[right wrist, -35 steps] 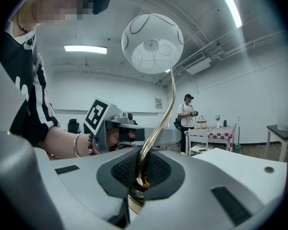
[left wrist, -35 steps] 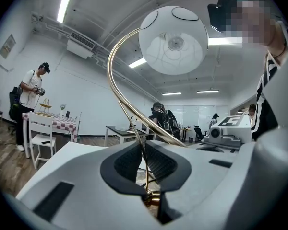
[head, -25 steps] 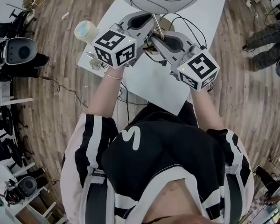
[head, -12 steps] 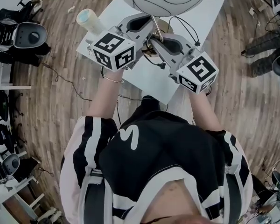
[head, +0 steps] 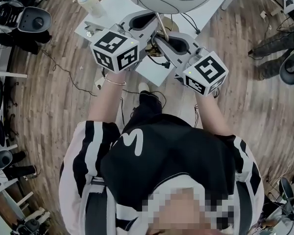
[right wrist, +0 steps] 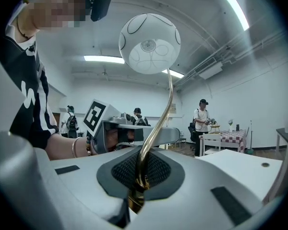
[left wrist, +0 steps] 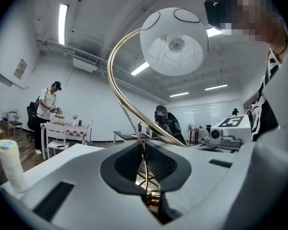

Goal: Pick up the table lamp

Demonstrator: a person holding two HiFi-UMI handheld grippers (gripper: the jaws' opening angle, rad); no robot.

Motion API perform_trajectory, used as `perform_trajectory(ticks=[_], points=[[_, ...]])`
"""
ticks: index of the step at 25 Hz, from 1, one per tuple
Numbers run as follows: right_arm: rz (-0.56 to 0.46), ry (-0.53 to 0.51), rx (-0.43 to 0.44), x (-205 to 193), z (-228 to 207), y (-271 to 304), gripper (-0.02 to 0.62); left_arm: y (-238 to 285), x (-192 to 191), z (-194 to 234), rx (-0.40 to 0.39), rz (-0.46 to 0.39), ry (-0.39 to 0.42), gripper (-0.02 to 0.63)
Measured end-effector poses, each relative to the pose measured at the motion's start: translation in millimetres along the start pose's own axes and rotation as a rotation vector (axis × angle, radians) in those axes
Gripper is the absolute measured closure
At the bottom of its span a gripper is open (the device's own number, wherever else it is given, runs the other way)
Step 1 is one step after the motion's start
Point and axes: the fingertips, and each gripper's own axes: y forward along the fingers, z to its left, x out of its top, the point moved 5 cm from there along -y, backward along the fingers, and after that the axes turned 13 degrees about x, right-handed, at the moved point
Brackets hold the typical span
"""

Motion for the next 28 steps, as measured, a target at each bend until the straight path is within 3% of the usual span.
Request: perform_trajectory(ticks=[15, 28], points=[[-0.01, -0.018, 0.084, 10.0, 104.1, -75.9, 0.578, -72.8, 1.5, -111.6, 0.092, -0.021, -0.018, 0.584], [-0.031, -0.036, 0.108, 29.2, 139.7, -88.9, 0.578, -104.1, 18.6, -139.0, 0.125, -0.048, -0.015, 0.586]])
